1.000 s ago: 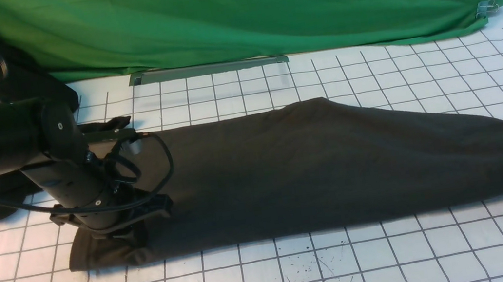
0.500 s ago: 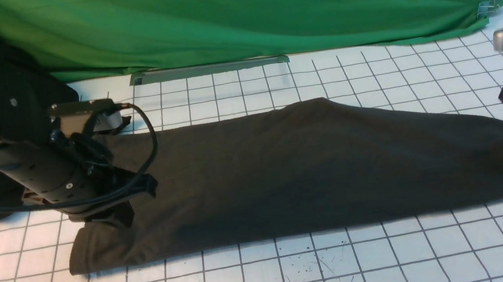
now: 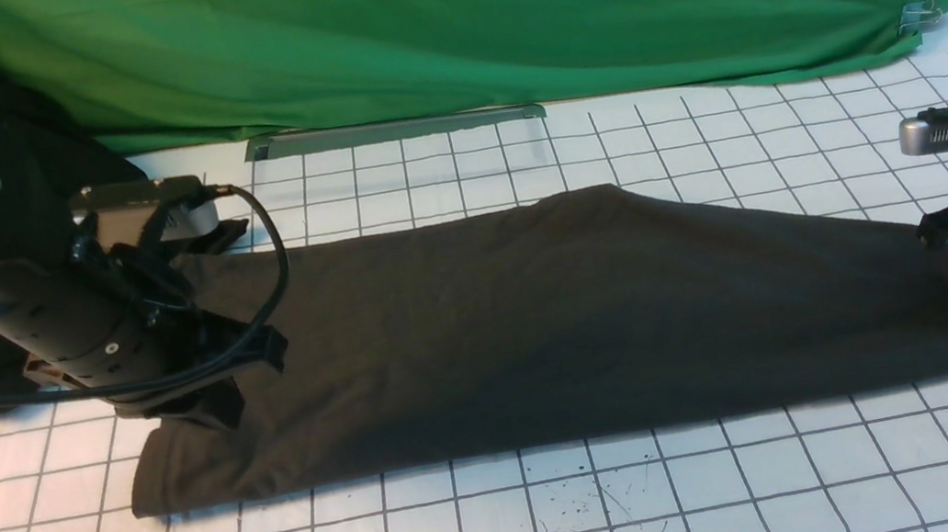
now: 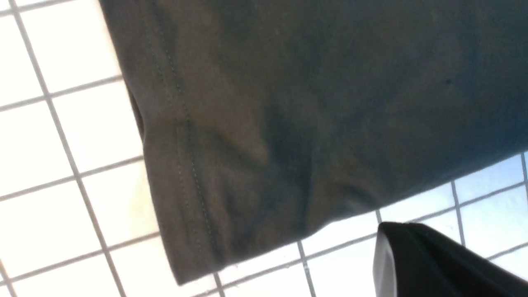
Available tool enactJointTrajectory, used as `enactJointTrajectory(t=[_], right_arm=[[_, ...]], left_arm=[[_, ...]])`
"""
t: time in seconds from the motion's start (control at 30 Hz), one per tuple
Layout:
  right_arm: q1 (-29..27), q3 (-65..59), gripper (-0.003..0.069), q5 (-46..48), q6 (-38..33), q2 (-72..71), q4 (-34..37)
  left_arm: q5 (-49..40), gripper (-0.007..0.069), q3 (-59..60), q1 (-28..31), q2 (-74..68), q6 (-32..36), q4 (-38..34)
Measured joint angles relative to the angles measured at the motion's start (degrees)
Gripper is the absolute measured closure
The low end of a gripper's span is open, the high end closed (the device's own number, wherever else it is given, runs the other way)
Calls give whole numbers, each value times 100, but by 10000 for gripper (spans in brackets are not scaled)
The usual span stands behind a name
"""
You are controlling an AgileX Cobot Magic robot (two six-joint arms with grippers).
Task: Fold a long-sleeved shirt over a white checkered tablecloth.
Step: 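Pull the folded dark garment lengthwise by its ends to straighten it flat on the table, then fold the right end of the dark garment over onto its left end with the right gripper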
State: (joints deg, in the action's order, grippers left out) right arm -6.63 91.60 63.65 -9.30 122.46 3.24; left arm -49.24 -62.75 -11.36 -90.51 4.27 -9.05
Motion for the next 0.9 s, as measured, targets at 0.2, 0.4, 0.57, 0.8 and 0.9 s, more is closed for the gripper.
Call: enactJointTrajectory(t=[0.2,0.4,0.57,0.8,0.9], right_arm=[[-28,225,630,268,71,-483,6],[289,784,630,569,399,-1145,213],[1085,1272,630,586,653,-1426,571],[2670,1966,630,585,1003,-1270,1067],[3322,2292,630,568,1097,-1012,1139]], left_arm=[[-87,629,5,0,49,0,72],[96,629,5,7,313,-474,593],[17,629,-44,333,345,-881,1005],[-143,629,-160,1035,345,-884,1003],[-180,629,-165,1165,345,-854,952]])
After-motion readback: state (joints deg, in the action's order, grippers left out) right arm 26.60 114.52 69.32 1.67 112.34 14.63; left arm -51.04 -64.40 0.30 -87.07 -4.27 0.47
